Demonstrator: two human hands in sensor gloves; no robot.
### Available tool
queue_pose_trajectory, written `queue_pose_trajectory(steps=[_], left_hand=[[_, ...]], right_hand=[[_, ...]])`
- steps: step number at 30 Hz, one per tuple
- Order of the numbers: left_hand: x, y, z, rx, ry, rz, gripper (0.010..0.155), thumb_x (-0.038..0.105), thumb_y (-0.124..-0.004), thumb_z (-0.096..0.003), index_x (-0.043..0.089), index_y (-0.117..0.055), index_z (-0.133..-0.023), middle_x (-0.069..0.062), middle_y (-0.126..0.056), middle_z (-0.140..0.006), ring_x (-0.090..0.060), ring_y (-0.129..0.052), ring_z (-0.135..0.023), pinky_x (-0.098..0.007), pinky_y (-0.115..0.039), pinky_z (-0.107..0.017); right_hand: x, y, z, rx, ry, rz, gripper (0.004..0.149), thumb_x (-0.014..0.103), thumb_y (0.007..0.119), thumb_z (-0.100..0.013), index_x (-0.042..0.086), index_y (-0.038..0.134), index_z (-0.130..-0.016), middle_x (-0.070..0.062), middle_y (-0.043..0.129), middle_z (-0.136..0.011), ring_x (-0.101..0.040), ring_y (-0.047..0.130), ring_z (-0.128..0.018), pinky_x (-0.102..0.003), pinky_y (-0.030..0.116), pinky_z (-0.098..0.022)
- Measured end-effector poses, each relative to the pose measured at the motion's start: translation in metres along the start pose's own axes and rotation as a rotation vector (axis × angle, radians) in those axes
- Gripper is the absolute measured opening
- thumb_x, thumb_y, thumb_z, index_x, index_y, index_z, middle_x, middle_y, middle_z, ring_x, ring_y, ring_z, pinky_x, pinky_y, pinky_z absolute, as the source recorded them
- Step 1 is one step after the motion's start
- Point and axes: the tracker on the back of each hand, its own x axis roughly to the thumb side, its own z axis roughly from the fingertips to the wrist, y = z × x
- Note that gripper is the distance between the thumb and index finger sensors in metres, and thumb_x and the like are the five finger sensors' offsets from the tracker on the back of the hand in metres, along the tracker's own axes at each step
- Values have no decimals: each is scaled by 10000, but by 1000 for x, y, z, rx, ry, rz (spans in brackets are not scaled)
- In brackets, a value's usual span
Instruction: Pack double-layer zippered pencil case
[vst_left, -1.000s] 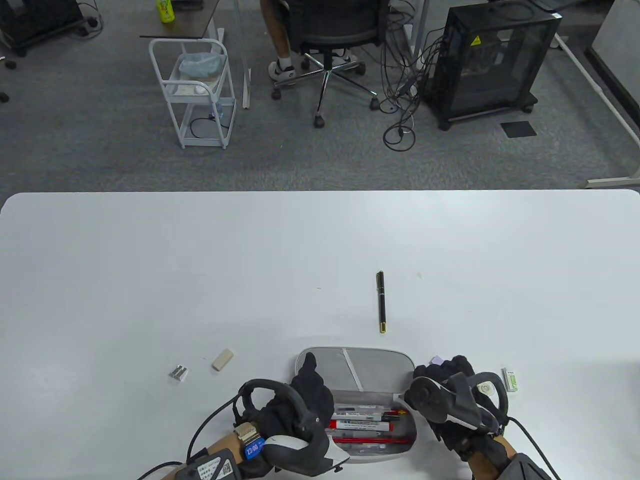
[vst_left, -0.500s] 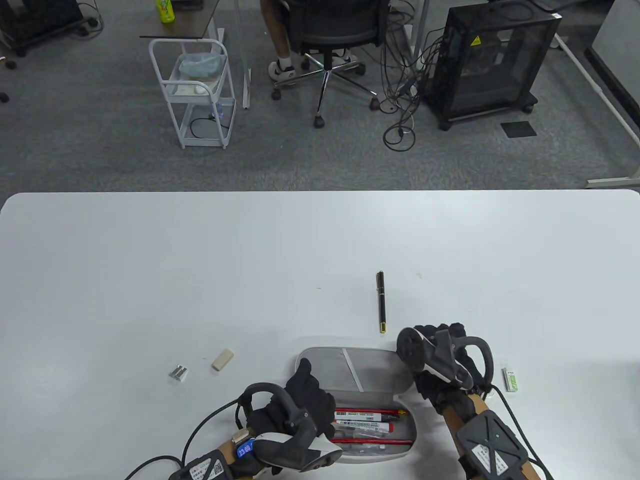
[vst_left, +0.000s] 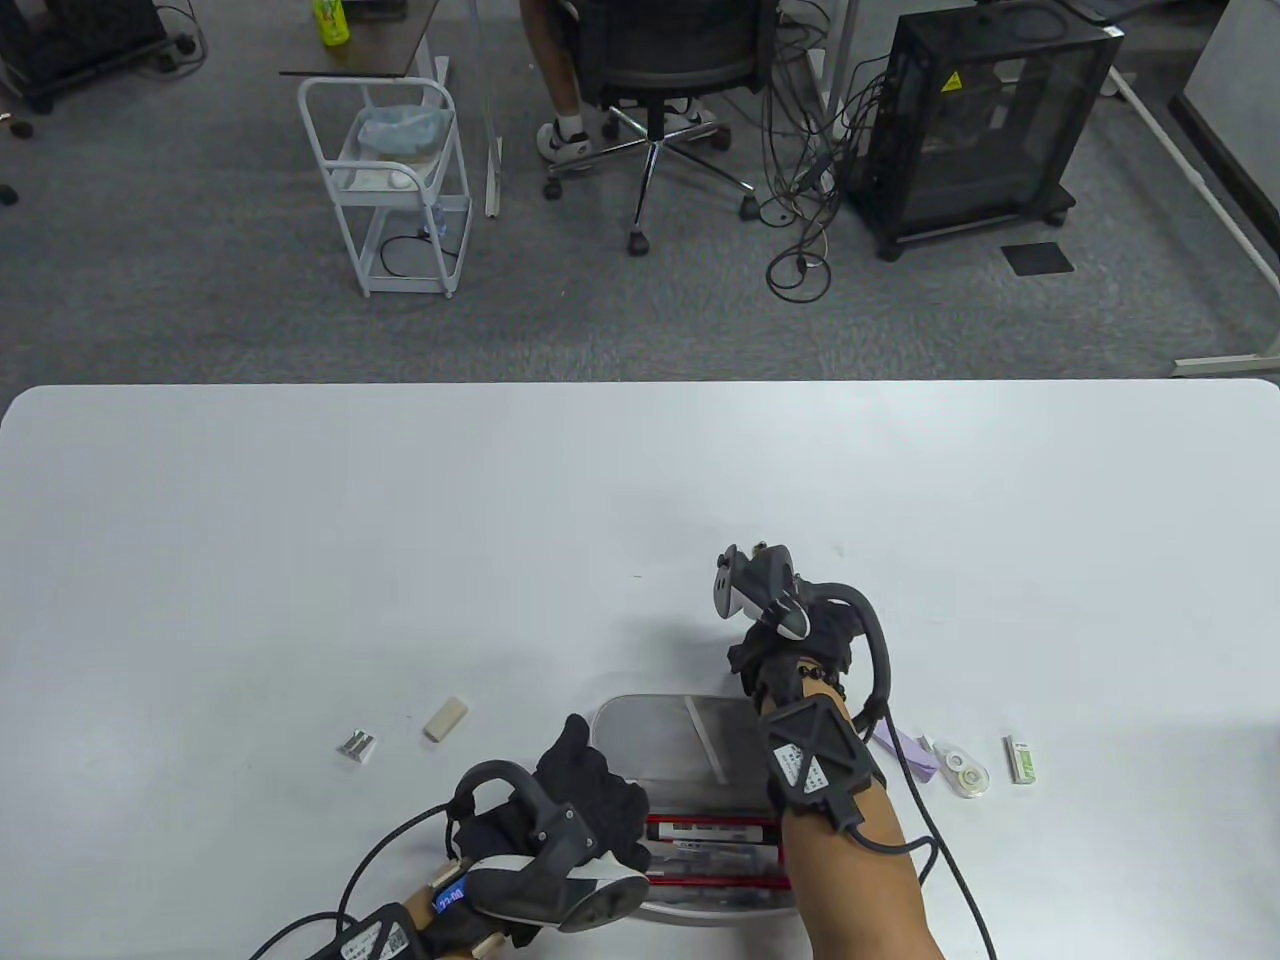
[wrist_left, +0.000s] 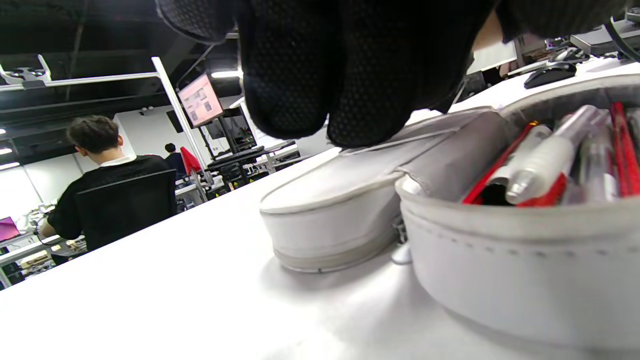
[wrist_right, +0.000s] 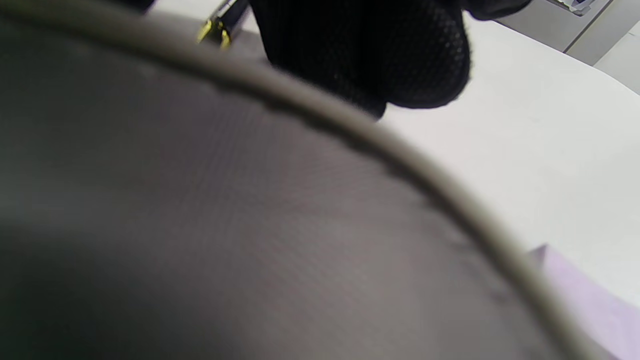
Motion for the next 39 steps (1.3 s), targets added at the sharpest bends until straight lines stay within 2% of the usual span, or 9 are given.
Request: queue_pose_trajectory(steps=[3, 7, 12, 14, 17, 24, 27, 32, 39], left_hand=[[-1, 1, 1, 2, 1, -5, 559, 626, -637, -429, 270, -823, -818, 49, -990, -718, -279, -967, -740, -557, -618, -712], [2, 0, 0, -21, -15, 14, 562, 626, -636, -429, 271, -818, -825, 47, -987, -731, -281, -962, -753, -559, -615, -715], [4, 2, 1, -22, -13, 1, 562, 626, -635, -427, 273, -820, -823, 47, -988, -730, -280, -965, -750, -559, -617, -713], [2, 3, 3, -13, -7, -2, 562, 627, -635, -427, 273, -819, -824, 51, -988, -731, -278, -965, -751, -558, -616, -714], [-4, 1, 3, -15, 8, 1, 562, 626, -635, -428, 272, -819, -824, 47, -987, -732, -280, -963, -753, -559, -616, -714], [-28, 2, 11, -17, 82, 1, 561, 625, -635, -427, 275, -820, -825, 50, -989, -738, -278, -963, -759, -561, -615, -716], [-39, 4, 16, 0, 130, 21, 563, 626, -635, -429, 274, -820, -827, 48, -989, -739, -281, -963, -759, -562, -614, -716], [-49, 5, 20, 1, 181, 22, 563, 626, -635, -429, 274, -820, -828, 48, -989, -739, -280, -964, -759, -563, -615, -715], [-49, -2, 20, -33, 194, 24, 564, 626, -635, -428, 273, -820, -827, 46, -989, -740, -281, -964, -759, -563, -617, -714]], right_hand=[[3, 1, -6, 5, -22, 23, 762, 633, 685, -380, 45, 769, -856, -77, 937, -680, -288, 895, -605, -542, 565, -666], [-4, 2, -12, 48, -19, -126, 608, 504, 735, -450, 7, 775, -797, -81, 933, -593, -275, 895, -520, -542, 583, -648], [-9, 2, -12, 34, -52, -140, 608, 516, 768, -455, 3, 785, -781, -77, 938, -569, -272, 894, -501, -539, 583, -644], [-13, -1, -4, -42, -80, -58, 571, 515, 774, -443, 61, 837, -784, -58, 959, -582, -266, 908, -512, -533, 587, -643], [-27, -15, 20, -304, -142, 86, 562, 525, 776, -415, 95, 855, -769, -34, 974, -572, -248, 929, -498, -522, 613, -634], [-74, -23, 99, -563, -455, -160, 552, 471, 764, -423, 87, 822, -815, -50, 960, -629, -264, 918, -548, -534, 590, -647], [-83, -8, 137, -655, -617, -101, 545, 469, 759, -415, 104, 828, -815, -39, 965, -630, -255, 923, -552, -530, 598, -649], [-76, 37, 185, -686, -787, 67, 542, 470, 756, -408, 122, 825, -818, -26, 960, -639, -247, 919, -565, -527, 590, -660], [-41, 90, 195, -554, -864, 189, 545, 486, 746, -412, 125, 824, -813, -20, 964, -629, -242, 923, -545, -512, 606, -649]])
